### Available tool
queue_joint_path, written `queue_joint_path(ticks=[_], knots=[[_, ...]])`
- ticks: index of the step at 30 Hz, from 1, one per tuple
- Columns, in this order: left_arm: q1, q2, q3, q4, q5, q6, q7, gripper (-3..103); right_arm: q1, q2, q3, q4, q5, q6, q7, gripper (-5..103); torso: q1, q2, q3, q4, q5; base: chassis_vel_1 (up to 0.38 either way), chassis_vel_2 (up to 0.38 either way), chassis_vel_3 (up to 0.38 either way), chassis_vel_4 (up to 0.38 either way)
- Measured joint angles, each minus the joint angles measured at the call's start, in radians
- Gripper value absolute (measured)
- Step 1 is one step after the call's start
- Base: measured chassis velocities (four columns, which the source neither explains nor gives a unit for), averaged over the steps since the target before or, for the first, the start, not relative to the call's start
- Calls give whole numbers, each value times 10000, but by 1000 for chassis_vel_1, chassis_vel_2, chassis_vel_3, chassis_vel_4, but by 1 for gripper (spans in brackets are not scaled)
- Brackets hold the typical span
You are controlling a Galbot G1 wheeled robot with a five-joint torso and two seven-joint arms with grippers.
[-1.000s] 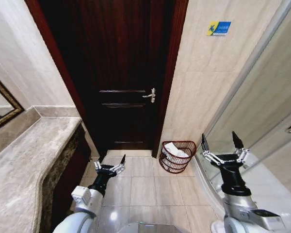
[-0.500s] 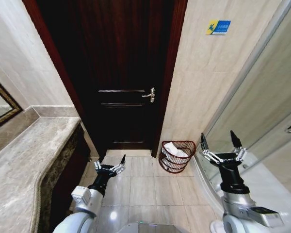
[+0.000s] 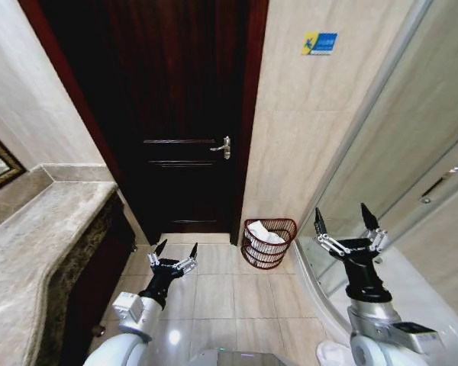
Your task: Discard the used towel into the hamper.
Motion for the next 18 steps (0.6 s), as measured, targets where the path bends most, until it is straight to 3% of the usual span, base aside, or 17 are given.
queue_joint_path(ticks=[11, 18], knots=[[0, 4, -2, 0, 0, 0, 0, 100, 75, 20, 19, -123, -14, 105, -73, 100, 0, 0, 0, 0, -2, 46, -14, -46, 21], [0, 2, -1, 0, 0, 0, 0, 100, 267, 21, -23, -229, -52, 167, -68, 100, -4, 1, -2, 0, -1, 116, -149, -131, 139]])
